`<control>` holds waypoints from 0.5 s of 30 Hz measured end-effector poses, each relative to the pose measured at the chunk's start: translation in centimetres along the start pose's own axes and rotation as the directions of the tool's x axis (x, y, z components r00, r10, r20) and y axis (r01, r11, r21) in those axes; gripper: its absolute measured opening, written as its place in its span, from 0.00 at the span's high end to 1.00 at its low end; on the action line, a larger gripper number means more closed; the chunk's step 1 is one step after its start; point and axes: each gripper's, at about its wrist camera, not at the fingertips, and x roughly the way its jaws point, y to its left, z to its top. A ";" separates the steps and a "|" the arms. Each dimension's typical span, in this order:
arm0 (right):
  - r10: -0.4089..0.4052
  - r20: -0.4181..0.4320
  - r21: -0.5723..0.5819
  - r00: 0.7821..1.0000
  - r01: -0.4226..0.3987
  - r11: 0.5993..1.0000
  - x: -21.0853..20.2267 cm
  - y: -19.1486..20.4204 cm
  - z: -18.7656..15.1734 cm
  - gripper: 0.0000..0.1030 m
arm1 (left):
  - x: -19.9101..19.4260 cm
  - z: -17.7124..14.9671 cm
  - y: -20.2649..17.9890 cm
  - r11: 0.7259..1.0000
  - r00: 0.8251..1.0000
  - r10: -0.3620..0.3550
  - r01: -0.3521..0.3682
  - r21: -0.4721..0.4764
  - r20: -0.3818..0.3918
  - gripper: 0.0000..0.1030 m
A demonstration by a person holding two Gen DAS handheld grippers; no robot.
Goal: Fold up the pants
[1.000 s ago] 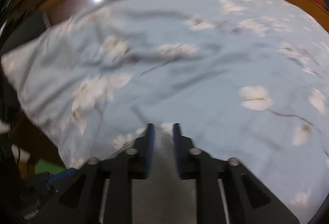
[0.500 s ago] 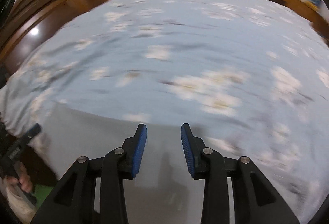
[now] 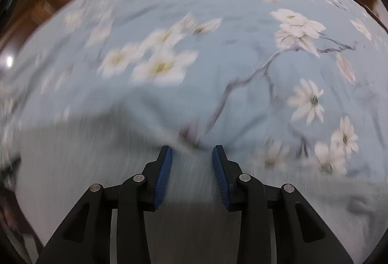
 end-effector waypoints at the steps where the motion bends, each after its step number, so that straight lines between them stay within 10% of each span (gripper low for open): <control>1: 0.009 0.014 0.038 1.000 -0.010 0.999 0.3 -0.6 0.3 0.67 | 0.1 -0.1 0.4 1.000 1.000 -0.011 0.011 -0.011 -0.005 0.83; 15: 0.070 0.169 0.229 0.983 -0.109 0.967 -13.1 -10.1 -4.2 0.62 | -2.2 1.1 -1.6 0.998 1.000 -0.024 0.024 0.051 -0.001 0.67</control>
